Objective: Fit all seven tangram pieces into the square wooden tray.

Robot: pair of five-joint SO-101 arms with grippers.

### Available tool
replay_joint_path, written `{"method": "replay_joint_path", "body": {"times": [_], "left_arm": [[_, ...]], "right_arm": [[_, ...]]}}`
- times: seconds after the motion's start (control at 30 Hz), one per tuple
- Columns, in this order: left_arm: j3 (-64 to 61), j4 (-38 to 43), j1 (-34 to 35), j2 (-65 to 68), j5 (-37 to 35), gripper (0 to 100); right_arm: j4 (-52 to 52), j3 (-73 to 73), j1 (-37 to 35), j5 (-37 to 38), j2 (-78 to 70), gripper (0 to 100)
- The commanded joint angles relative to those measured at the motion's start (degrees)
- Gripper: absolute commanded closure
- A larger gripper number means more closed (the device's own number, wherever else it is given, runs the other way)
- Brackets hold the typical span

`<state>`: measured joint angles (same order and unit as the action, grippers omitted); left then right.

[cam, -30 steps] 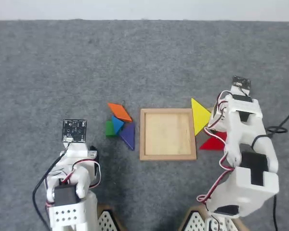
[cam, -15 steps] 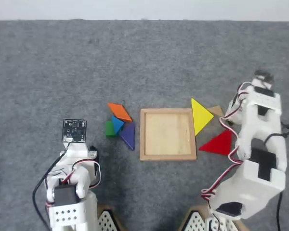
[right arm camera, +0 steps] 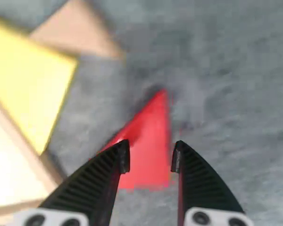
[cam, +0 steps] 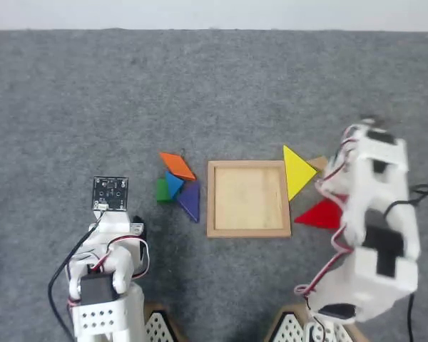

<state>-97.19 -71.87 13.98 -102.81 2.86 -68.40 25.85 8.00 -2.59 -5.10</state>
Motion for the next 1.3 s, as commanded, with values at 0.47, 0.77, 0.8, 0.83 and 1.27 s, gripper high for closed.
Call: {"method": "replay_joint_path", "body": {"times": [0.47, 0.77, 0.8, 0.83, 1.27], "left_arm": [[0.66, -0.35, 0.09, -1.32, -0.62, 90], [0.66, -0.35, 0.09, -1.32, -0.62, 90], [0.66, -0.35, 0.09, -1.32, -0.62, 90], [0.66, -0.35, 0.09, -1.32, -0.62, 90], [0.66, -0.35, 0.09, -1.32, -0.62, 90]], "right_arm": [[6.11, -0.44, -2.33, 0.70, -7.43, 84.3], [3.21, -8.62, 4.70, 0.44, -9.01, 84.3], [2.51, -8.44, 4.70, 0.44, -7.34, 84.3], [2.15, -7.56, 4.62, 0.44, -5.14, 84.3], [3.38, 15.74, -1.19, -1.32, 26.59, 81.9]]}}
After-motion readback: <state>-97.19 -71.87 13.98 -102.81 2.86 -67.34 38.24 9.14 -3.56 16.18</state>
